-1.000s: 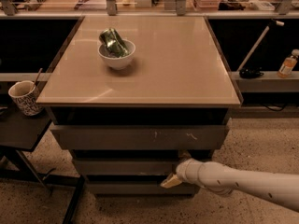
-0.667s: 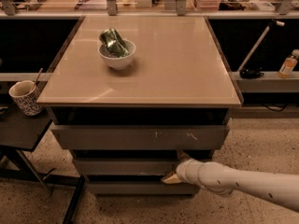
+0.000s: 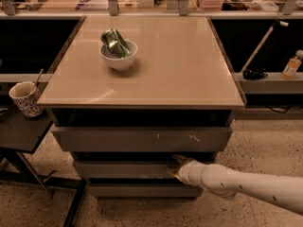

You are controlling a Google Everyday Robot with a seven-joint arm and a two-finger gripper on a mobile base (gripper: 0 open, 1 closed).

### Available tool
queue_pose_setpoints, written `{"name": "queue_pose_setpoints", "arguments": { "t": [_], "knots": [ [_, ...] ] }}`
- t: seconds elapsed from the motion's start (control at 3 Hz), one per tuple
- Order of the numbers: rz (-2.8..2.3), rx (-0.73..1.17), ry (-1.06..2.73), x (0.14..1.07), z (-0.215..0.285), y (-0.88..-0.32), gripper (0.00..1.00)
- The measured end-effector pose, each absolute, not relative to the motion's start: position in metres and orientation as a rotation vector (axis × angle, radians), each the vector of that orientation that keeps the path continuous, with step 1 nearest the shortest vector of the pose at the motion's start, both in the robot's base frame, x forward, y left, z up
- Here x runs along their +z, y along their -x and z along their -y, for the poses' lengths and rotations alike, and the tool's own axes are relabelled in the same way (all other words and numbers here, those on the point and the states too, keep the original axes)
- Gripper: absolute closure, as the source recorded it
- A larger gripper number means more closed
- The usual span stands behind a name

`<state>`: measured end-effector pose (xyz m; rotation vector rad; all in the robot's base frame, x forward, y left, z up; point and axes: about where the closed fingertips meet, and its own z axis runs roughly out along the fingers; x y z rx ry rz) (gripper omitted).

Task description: Open middle drawer

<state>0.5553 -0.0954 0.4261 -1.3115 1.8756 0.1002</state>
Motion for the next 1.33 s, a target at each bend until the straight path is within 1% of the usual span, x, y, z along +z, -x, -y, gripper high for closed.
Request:
{"name": "queue_pose_setpoints", "arguments": {
  "t": [0.33,0.67,1.33],
  "knots": [
    [-1.876,0.100,1.311,0.426,0.095,-0.555,0.89],
    [-1.852,0.104,1.313,0.424,0.094,-0.546,1.00],
    [-1.807,0.109,1.335,0.416,0.083,-0.519,1.00]
  ]
}}
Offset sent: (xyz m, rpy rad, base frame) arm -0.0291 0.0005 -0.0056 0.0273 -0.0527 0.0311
